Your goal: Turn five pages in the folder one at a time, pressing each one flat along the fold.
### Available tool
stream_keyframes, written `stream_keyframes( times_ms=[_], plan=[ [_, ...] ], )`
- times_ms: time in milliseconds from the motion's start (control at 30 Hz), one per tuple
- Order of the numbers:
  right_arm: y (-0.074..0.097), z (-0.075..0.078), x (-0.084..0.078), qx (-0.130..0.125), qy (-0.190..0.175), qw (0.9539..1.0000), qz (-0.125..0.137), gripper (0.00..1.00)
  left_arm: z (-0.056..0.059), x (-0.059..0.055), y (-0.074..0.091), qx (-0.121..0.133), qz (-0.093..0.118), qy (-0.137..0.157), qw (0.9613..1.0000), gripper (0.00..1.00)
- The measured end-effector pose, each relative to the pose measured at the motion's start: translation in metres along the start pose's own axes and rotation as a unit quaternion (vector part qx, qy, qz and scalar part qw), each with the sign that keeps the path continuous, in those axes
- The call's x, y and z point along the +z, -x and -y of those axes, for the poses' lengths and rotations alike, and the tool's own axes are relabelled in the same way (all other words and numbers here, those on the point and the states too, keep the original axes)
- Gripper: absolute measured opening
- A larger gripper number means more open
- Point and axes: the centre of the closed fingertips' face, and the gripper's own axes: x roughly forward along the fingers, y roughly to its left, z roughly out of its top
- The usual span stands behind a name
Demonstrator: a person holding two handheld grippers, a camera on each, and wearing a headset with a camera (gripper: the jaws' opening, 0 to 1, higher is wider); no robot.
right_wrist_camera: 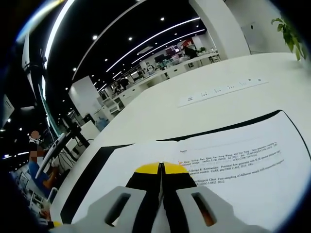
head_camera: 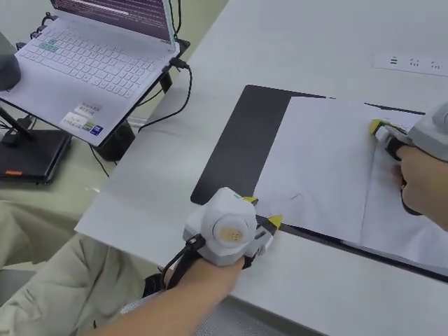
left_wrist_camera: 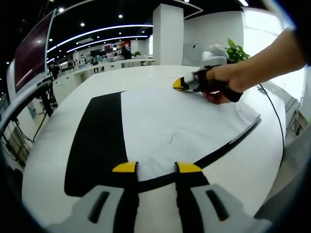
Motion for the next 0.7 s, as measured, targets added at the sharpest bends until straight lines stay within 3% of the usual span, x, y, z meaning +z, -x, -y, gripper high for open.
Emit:
stream_keyframes(
  times_ms=[233,700],
  plan=[
    [0.035,-0.025,-0.010,0.005,-0.005,1.0000,-0.004,0.00,0.001,0.000,0.000,0.000,-0.001,0.001,1.0000,0.28],
    [0.070,-0.043,-0.026,0.015,-0.025,0.9996,-0.008,0.00,0.000,-0.002,0.002,0.000,-0.002,0.004,1.0000,0.28]
  ],
)
